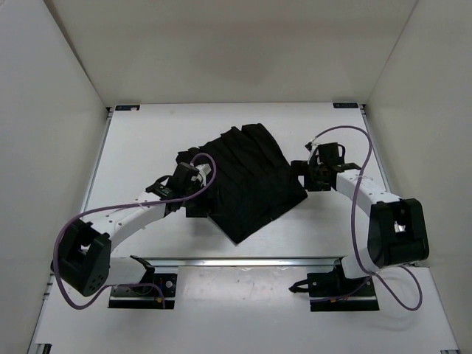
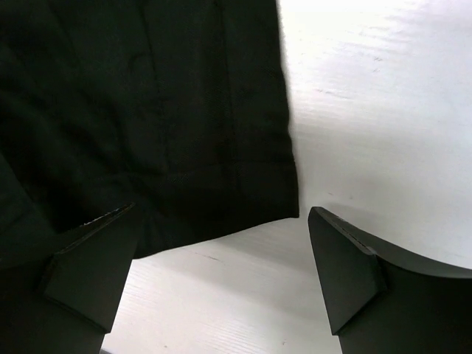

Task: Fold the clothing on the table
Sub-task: Move the skirt to the center of the board, then flatten the skirt out

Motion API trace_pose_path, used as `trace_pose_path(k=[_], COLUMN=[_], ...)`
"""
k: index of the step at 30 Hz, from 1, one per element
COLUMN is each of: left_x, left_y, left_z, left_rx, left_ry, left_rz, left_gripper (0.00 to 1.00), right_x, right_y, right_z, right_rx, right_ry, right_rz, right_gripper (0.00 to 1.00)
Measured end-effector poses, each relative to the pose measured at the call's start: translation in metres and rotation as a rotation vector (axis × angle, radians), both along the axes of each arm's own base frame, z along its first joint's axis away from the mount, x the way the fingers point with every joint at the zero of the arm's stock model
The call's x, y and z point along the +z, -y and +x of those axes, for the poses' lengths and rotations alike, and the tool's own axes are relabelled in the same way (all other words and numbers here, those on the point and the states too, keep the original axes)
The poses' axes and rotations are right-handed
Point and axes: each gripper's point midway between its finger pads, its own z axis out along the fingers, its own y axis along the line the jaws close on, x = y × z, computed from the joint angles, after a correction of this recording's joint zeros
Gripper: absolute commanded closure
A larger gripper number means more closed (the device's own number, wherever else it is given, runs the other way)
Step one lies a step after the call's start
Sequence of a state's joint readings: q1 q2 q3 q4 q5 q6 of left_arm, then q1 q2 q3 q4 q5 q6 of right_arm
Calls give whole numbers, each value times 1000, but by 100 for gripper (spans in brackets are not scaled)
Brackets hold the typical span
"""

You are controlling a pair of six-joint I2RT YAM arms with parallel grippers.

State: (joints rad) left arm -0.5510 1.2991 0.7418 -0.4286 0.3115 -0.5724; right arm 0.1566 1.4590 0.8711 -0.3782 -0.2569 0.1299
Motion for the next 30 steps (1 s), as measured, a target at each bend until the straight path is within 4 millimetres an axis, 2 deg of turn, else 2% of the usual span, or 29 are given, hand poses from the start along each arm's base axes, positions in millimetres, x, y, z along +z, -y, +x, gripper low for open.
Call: trace_pose_path(k=[2,4,7,10,13,16,20,25,28,30], left_x=[2,6,11,14,17,21,25,24,22,21], left_y=[3,5,4,-3,-15,-25,-35,-40,-41,-43], left_z=[2,7,13,18,25,30,34,33,31,30], left_rx=[22,44,73,107,145,175,191,190,180,179], left_ry=[-3,10,27,41,57,74,94,96,93,88], left_rz=[-18,-35,-49,-58,-59,-54,-46,-35,-24,-17], left_gripper=[6,6,6,5,5,4,3,2,2,2], right_x=[-4,1,19,31,29,15,-2,-10,-16,-23], right_y=[-3,-11,-39,-76,-104,-120,-121,-115,-115,-115], right_z=[-3,-4,1,-5,-20,-33,-42,-44,-43,-43], right_rx=[20,54,137,247,339,393,411,404,411,417], right_ry=[-17,-13,39,82,71,29,-19,-35,-37,-49], right_rz=[-1,7,33,57,71,59,31,12,-2,-16], right_gripper=[7,7,6,9,13,16,25,31,47,70])
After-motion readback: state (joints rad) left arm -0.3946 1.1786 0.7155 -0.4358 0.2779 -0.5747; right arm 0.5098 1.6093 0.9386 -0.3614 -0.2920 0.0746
